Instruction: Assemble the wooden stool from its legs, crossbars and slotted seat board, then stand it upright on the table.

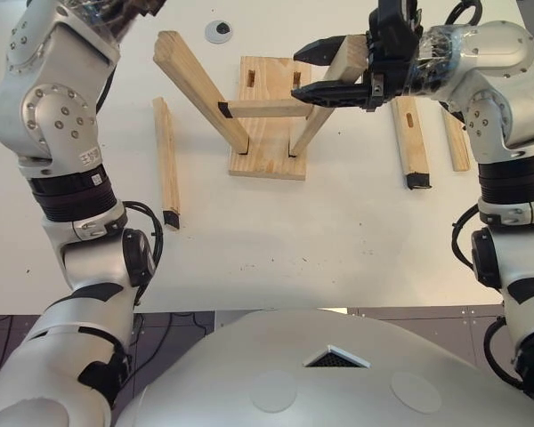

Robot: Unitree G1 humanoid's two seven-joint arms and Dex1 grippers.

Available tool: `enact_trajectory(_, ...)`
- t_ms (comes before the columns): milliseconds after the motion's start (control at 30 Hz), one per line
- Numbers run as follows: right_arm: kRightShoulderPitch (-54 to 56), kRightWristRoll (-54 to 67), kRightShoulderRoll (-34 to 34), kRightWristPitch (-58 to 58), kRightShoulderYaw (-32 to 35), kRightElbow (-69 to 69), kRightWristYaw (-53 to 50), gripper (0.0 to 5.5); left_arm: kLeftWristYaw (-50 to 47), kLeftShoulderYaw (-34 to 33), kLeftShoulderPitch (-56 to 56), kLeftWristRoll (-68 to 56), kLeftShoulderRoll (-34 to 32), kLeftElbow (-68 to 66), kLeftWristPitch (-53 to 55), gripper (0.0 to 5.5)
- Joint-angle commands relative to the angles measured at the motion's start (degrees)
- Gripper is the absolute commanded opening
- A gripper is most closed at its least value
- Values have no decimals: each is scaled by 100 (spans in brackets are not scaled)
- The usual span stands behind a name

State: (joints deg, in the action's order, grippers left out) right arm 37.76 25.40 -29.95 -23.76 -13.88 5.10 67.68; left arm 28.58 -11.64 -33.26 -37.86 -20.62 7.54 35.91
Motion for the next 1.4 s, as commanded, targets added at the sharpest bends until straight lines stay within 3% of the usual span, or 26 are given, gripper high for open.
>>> enact_trajectory(33,-101,-463,-230,-111,-205,185,10,205,-123,147,117,12,78,229,104,342)
enact_trajectory(133,-73,-384,-200,-225,-171,214,-2,205,-159,321,55,197,-198,502,280,342)
enact_trajectory(333,-87,-323,-192,-403,-90,300,-35,205,149,1450,-507,1615,-1900,1446,782,342)
enact_trajectory(467,-153,-259,-205,-512,-30,267,-75,205,798,1648,-817,1216,-2484,2272,1583,279)
enact_trajectory(667,-37,-309,-148,-842,-16,522,-286,205,1901,2659,-1281,1409,-3305,2367,1942,279)
enact_trajectory(733,-28,-325,-140,-871,-44,547,-297,205,2010,2897,-1242,1434,-3310,2470,2050,279)
enact_trajectory(900,-15,-312,-149,-902,-82,580,-275,205,1764,3231,-1002,1583,-2838,2437,2079,201)
enact_trajectory(1100,27,-284,-139,-921,-109,623,-225,205,1525,3758,-958,1992,-2272,1982,2024,201)
enact_trajectory(1400,78,-207,-99,-1000,-83,681,-221,205,1364,4034,-718,2361,-1899,1751,2037,64)
